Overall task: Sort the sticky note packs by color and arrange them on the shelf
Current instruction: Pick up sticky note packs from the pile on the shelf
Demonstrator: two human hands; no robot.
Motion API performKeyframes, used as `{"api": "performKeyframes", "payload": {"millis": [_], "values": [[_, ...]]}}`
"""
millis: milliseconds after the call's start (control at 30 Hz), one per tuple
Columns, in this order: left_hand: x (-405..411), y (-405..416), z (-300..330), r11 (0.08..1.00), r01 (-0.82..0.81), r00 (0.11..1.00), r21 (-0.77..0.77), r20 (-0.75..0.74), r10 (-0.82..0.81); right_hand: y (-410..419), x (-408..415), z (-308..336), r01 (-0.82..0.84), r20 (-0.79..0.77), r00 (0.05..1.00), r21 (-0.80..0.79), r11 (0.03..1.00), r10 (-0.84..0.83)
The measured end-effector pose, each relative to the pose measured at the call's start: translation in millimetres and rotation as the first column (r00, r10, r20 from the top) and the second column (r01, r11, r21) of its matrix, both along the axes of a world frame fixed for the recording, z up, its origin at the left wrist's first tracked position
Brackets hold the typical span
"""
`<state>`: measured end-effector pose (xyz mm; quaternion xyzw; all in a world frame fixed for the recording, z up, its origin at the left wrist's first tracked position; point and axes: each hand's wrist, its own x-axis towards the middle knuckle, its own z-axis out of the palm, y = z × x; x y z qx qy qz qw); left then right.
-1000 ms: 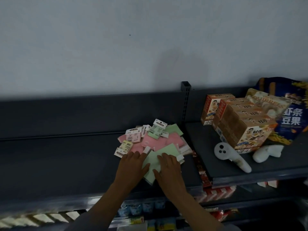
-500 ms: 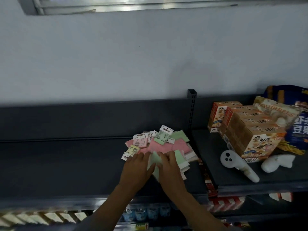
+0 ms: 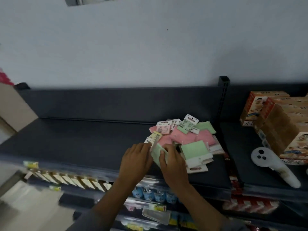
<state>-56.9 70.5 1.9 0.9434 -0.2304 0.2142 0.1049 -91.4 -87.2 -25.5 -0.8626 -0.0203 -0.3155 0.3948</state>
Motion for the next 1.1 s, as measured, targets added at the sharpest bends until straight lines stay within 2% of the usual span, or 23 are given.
{"api": "performKeyframes", "payload": {"millis": [167,433,633,767,1100], "values": [[-7.1,38.2,4.9,0.992,-0.090,0.991,-0.088,-0.108,0.080,41.0,2.0,2.2,-0.136,-0.016,0.990,0.085,0.987,0.137],[-8.8,120.3,5.1,0.972,-0.194,0.979,-0.136,-0.088,0.183,125.6,14.4,12.8,-0.245,-0.033,0.969,0.061,0.968,0.247],[-4.2,204.9,18.1,0.959,-0.253,0.967,-0.129,-0.013,0.253,213.8,27.1,28.5,-0.292,-0.044,0.954,0.077,0.953,0.296],[-1.5,274.9,26.9,0.919,-0.366,0.927,-0.147,0.026,0.374,276.0,35.9,37.5,-0.325,-0.022,0.945,0.054,0.944,0.326],[-28.7,441.2,36.7,0.803,-0.566,0.822,-0.186,-0.059,0.566,453.6,40.3,57.5,-0.479,0.015,0.877,0.062,0.875,0.479]]}}
